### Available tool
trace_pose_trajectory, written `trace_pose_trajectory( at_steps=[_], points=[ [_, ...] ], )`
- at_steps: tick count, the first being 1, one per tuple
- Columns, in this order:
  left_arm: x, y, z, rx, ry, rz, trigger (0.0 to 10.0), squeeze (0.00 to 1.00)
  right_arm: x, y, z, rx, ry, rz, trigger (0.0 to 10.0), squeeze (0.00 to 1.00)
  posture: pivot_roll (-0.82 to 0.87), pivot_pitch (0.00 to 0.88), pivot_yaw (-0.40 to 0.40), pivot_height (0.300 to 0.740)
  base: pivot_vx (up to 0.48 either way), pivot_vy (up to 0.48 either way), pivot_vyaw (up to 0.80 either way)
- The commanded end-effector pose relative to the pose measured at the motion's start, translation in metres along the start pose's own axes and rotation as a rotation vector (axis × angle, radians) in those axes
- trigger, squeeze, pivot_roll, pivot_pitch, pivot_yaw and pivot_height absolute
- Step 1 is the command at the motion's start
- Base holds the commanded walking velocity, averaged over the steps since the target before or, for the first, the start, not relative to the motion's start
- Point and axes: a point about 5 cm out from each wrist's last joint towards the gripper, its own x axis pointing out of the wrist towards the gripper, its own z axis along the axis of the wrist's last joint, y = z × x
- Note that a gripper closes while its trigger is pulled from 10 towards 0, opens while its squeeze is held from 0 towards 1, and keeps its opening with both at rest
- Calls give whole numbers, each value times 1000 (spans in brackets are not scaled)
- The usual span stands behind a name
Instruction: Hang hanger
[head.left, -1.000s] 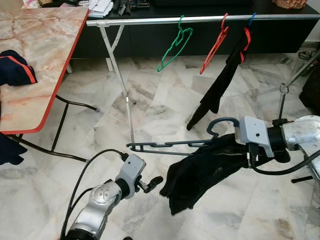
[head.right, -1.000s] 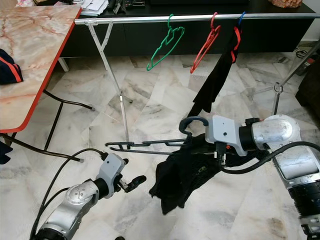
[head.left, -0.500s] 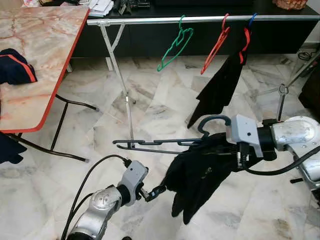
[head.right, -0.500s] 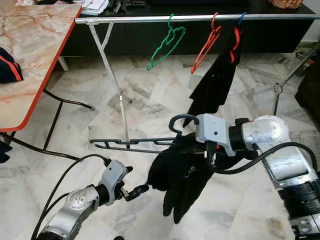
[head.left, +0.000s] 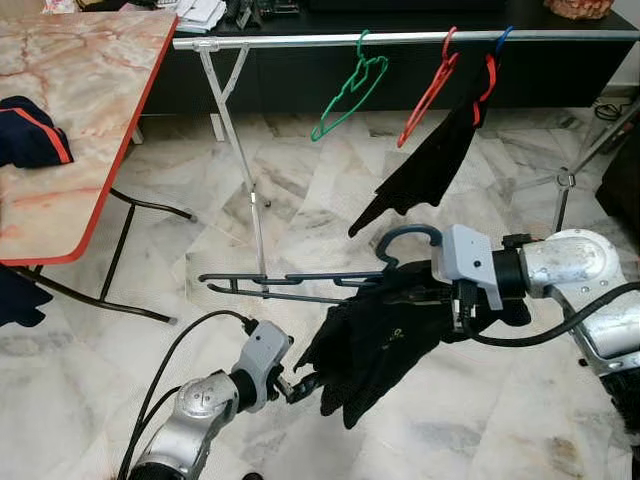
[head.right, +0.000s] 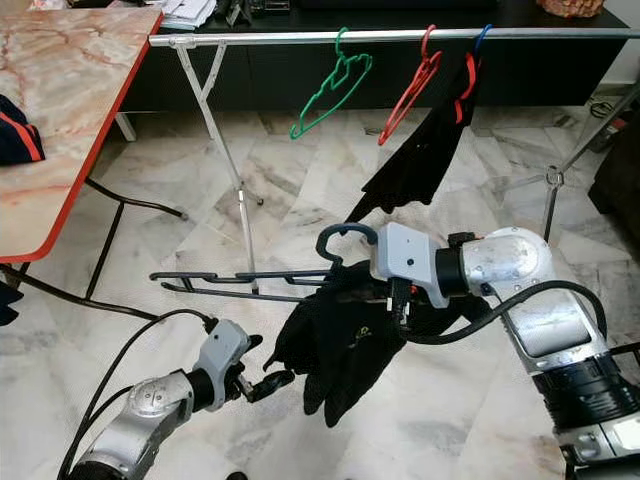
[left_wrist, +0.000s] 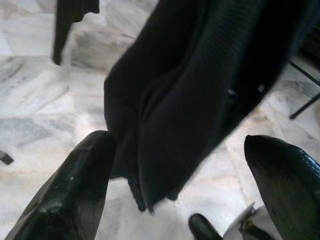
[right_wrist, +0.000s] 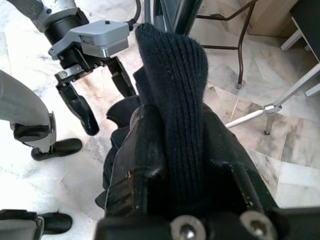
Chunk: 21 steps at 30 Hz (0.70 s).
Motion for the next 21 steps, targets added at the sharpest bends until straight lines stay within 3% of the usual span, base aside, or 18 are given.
trace_pose_trajectory(
  at_steps=[1,7,8,9,10,11,21],
  points=[
    [-1,-1,-8,4,31,15,10000,0,0,-1,13,-50,-28,0,0,0,-99,258,-64,740,0,0,0],
    [2,4,-16,-35,50,103,9804,0,1,-2,16,-41,-58,-19,0,0,-105,259,-63,740,0,0,0],
    [2,5,-17,-40,53,112,4235,0,1,-2,16,-40,-59,-19,0,0,-105,259,-63,740,0,0,0],
    [2,5,-18,-44,53,120,3059,0,2,-2,17,-40,-60,-17,0,0,-104,260,-62,740,0,0,0],
    [2,5,-18,-44,53,120,3059,0,2,-2,17,-40,-60,-17,0,0,-104,260,-62,740,0,0,0],
    [2,6,-19,-37,59,121,0,0,3,-1,17,-40,-66,-11,0,0,-103,258,-62,740,0,0,0],
    [5,6,-20,-32,58,131,0,0,4,0,18,-41,-74,-10,0,0,-103,259,-62,740,0,0,0]
  ],
)
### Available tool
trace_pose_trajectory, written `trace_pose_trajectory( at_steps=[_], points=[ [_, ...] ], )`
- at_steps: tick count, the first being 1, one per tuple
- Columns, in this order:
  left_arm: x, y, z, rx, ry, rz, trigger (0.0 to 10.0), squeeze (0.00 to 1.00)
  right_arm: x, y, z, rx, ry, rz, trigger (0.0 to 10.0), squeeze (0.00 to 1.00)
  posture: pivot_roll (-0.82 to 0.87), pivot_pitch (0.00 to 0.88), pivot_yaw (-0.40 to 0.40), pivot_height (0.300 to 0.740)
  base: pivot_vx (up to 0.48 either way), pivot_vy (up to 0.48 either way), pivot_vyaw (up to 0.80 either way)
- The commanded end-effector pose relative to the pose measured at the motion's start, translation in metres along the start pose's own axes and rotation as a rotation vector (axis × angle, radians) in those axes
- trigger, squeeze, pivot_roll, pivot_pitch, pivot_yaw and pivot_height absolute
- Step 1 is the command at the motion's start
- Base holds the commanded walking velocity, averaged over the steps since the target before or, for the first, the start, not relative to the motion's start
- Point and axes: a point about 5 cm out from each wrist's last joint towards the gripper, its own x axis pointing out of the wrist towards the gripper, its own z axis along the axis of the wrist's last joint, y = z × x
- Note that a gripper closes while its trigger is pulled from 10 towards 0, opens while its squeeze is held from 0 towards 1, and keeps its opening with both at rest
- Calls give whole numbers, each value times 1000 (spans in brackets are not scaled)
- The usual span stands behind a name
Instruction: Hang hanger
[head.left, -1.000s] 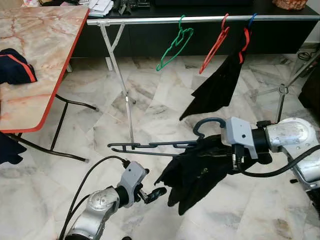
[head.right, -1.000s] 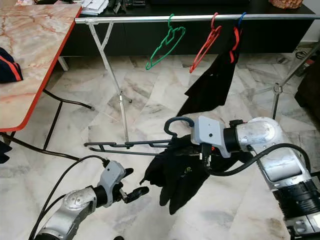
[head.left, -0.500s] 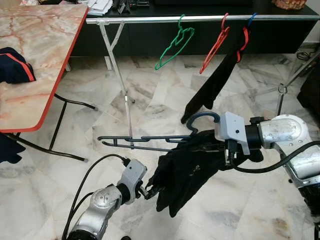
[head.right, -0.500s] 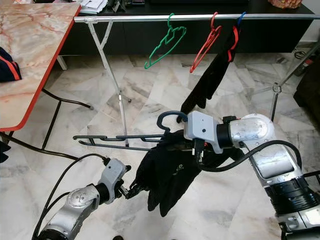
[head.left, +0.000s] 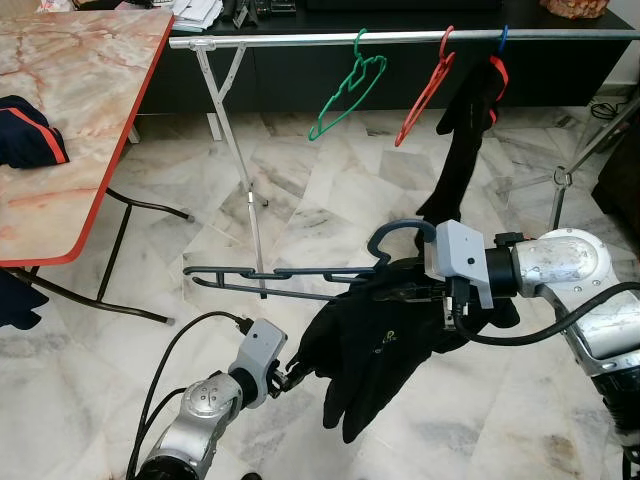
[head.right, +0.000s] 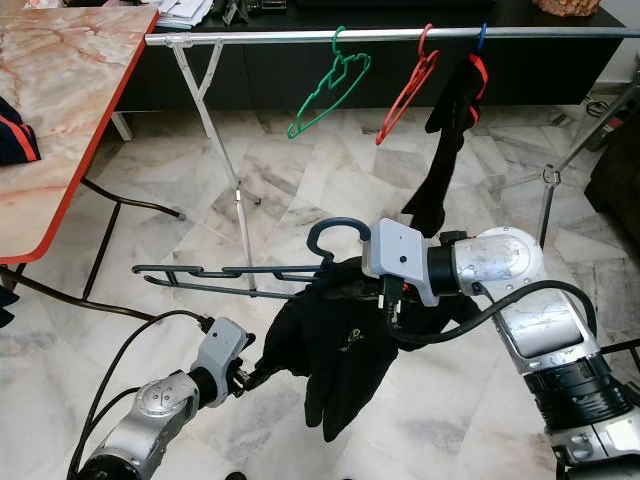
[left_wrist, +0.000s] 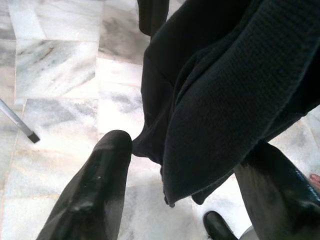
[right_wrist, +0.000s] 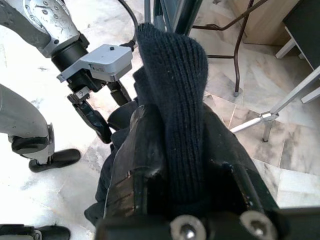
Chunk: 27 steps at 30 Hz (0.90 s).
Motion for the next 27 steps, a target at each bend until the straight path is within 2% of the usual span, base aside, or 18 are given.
trace_pose_trajectory(
  at_steps=[1,27],
  points=[
    [-1,-1,-7,0,22,4,0,0,-1,-1,12,-43,-35,-3,0,0,-104,259,-61,740,0,0,0],
    [3,-7,-8,1,4,-1,0,0,0,-3,12,-41,-41,-13,0,0,-106,263,-60,740,0,0,0]
  ],
)
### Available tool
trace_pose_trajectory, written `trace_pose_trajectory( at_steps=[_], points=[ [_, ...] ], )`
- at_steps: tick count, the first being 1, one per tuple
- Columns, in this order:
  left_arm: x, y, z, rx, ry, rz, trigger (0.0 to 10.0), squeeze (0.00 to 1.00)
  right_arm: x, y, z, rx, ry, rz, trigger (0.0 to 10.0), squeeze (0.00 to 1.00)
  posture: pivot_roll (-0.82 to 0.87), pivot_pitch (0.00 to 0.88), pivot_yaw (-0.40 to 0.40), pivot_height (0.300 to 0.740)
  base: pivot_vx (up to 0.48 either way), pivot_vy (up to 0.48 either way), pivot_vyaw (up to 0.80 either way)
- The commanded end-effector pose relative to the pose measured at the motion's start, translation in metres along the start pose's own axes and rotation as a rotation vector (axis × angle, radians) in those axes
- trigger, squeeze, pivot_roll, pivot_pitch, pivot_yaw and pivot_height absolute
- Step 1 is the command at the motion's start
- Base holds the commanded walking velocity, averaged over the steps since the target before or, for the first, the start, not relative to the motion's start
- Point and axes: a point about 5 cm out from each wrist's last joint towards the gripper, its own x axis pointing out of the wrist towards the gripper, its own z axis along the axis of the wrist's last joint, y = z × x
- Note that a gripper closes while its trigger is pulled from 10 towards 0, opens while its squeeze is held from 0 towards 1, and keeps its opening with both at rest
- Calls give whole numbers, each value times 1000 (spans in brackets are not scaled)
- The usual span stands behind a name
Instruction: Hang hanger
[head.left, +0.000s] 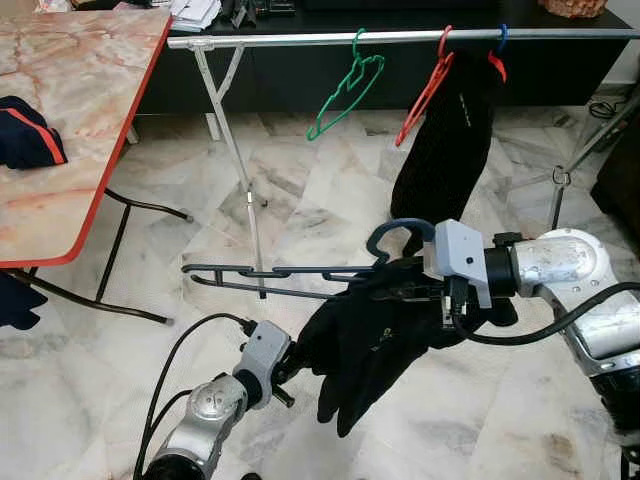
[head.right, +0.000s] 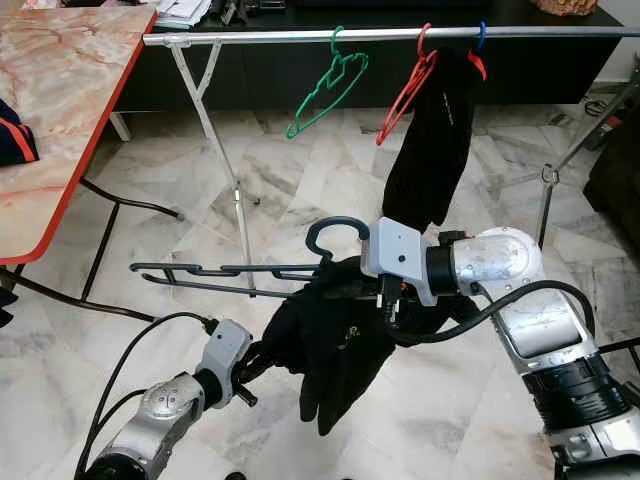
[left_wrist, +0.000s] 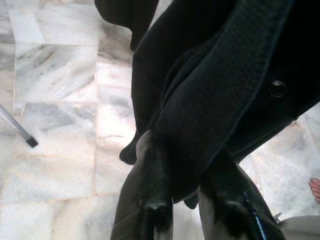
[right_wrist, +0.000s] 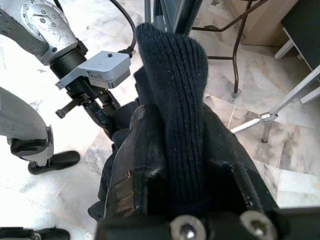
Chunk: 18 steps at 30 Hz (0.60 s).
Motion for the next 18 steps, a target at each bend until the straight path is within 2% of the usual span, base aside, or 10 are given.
trace_pose_trajectory(
  at_steps=[1,18],
  points=[
    [-1,-3,-6,0,24,-3,0,0,-1,-3,12,-42,-35,-8,0,0,-106,263,-60,740,0,0,0],
    [-2,1,-9,1,38,36,0,0,0,-1,7,-30,-27,-5,0,0,-105,263,-57,740,0,0,0]
  ],
)
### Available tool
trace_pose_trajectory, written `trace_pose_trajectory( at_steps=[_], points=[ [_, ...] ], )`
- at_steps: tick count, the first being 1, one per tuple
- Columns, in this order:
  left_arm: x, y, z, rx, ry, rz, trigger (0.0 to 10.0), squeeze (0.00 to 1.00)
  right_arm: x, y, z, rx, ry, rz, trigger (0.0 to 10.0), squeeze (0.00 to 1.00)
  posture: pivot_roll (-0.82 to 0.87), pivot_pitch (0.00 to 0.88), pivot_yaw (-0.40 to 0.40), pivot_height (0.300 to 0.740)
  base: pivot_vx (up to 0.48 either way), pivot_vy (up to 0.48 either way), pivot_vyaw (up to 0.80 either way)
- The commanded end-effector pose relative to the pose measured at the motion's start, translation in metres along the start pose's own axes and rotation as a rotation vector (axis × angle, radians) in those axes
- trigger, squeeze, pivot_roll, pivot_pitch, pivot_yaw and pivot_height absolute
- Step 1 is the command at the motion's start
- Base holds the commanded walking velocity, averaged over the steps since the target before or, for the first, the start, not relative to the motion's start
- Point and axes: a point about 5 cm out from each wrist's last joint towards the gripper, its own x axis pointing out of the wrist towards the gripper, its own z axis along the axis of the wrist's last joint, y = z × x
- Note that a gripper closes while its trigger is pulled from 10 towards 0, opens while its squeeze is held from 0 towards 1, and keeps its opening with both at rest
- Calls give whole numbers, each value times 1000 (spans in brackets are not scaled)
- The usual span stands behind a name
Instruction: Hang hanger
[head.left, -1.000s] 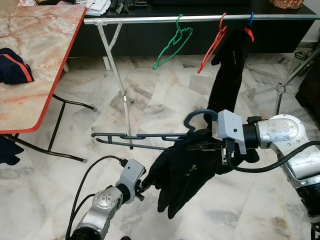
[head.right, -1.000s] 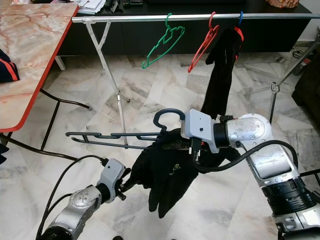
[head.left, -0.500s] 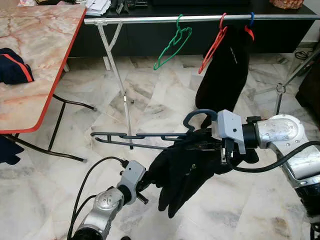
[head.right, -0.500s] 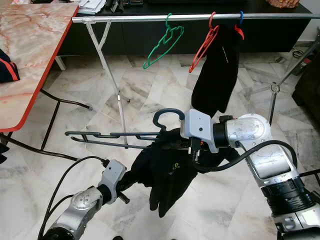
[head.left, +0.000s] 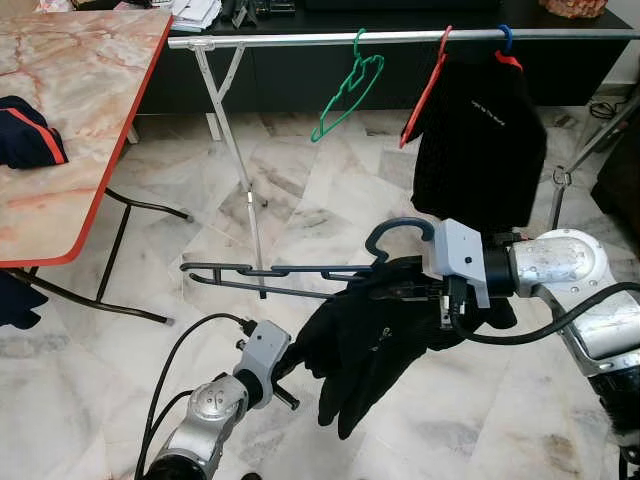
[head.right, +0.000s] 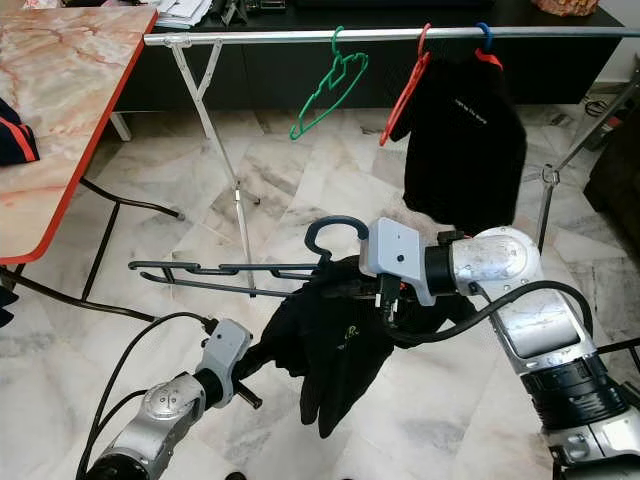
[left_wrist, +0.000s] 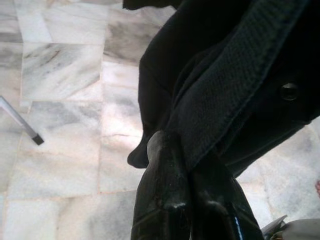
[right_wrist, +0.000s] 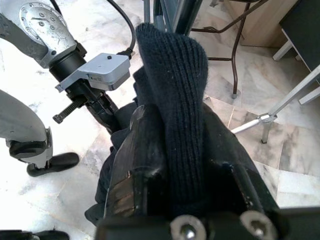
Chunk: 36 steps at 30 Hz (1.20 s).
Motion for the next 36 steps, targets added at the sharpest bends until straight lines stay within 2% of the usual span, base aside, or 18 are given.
trace_pose_trajectory(
  at_steps=[1,2,4,6,8,10,14,17,19,22,24,26,29,33,36],
  points=[
    [-2,0,-8,-1,36,10,0,0,-1,-1,6,-28,-19,2,0,0,-105,264,-58,740,0,0,0],
    [-3,0,-9,0,39,13,0,0,-2,0,4,-23,-11,8,0,0,-104,264,-59,740,0,0,0],
    [-5,3,-11,2,46,30,0,0,-9,6,-15,-5,65,21,0,0,-104,264,-59,740,0,0,0],
    [-6,4,-12,2,49,33,0,0,-11,7,-18,5,73,21,0,0,-106,267,-61,740,0,0,0],
    [-6,4,-13,3,50,34,0,0,-13,8,-20,23,67,20,0,0,-107,267,-61,740,0,0,0],
    [-8,4,-15,2,54,36,0,0,-24,15,-28,131,11,13,0,0,-110,273,-63,740,0,0,0],
    [-8,4,-15,1,55,36,0,0,-28,20,-35,162,17,14,0,0,-111,275,-63,740,0,0,0],
    [-8,3,-15,1,57,37,0,0,-32,24,-38,208,-24,16,0,0,-111,275,-63,740,0,0,0],
    [-8,3,-16,1,60,35,0,0,-40,31,-45,292,-65,36,0,0,-113,276,-63,740,0,0,0],
    [-8,3,-16,2,61,34,0,0,-45,40,-50,333,-71,86,0,0,-112,277,-62,740,0,0,0],
    [-8,3,-17,2,62,33,0,0,-51,51,-60,378,-40,130,0,0,-112,277,-62,740,0,0,0],
    [-9,3,-18,2,65,33,0,0,-57,61,-76,409,70,159,0,0,-112,280,-61,740,0,0,0],
    [-10,2,-19,2,68,28,0,0,-67,71,-100,407,266,174,0,0,-113,284,-59,740,0,0,0],
    [-10,1,-20,2,72,23,0,0,-74,70,-105,437,287,143,0,0,-111,289,-58,740,0,0,0],
    [-11,1,-20,3,72,20,0,0,-78,72,-111,414,356,147,0,0,-110,289,-57,740,0,0,0]
  ],
)
